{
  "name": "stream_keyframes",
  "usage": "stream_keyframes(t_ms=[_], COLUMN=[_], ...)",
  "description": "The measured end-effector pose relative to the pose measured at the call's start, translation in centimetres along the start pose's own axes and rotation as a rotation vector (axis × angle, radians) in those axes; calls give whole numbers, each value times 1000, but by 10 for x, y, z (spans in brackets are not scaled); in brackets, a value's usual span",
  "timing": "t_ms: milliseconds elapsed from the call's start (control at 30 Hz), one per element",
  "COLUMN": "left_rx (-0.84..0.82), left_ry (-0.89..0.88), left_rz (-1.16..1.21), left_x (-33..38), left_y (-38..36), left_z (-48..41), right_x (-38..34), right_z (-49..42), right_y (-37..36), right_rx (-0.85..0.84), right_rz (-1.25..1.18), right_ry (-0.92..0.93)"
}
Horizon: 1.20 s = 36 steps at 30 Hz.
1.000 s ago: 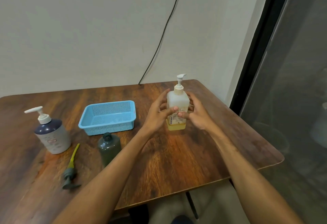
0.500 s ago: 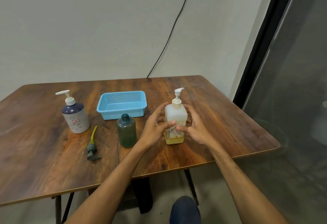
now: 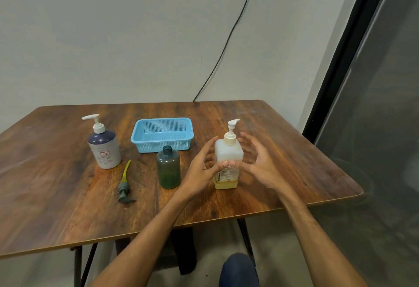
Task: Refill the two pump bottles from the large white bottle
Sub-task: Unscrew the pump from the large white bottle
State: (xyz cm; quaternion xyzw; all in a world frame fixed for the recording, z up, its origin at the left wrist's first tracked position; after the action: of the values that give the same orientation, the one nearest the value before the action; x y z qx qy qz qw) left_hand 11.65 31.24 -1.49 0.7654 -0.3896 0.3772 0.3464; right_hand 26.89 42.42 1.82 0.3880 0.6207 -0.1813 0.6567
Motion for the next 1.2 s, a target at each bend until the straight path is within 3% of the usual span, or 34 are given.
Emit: stream_keyframes(t_ms=[167, 367, 567, 667, 767, 933, 1100, 1200], left_rx=[22, 66, 52, 52, 61, 58, 51, 53], left_ry=[0, -35, -22, -16, -16, -10, -10, -4], left_rz=[-38, -66, -62, -61, -62, -65, -69, -66], left_x=[1, 2, -1, -1, 0, 0, -2, -3], left_y=[-1, -5, -5, -5, -6, -6, -6, -6], left_z=[-2, -3, -3, -3, -2, -2, -2, -3], right_x=[-47, -60, -71, -73, -75, -71, -72, -72], right_z=[1, -14, -18, -17, -13, -12, -17, -15], right_y=[-6, -17, -7, 1, 0, -14, 4, 7], right_rx=[259, 387, 140, 25, 91, 313, 57, 48], right_rz=[153, 308, 394, 235, 143, 284, 175, 106], right_ry=[143, 153, 76, 19, 24, 113, 66, 54])
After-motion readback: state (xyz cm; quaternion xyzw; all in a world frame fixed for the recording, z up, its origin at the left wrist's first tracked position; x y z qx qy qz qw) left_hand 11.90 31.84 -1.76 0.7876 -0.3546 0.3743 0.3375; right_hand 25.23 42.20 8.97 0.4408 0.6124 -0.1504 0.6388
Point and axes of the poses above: each hand's wrist, its own z-axis away from the middle knuckle, its own y-axis out of the back of the hand, x = y × z, the point moved 2 cm from there along -z, towards the middle knuckle, and after that the axes turned 12 degrees about -y, right-handed, at the moved point
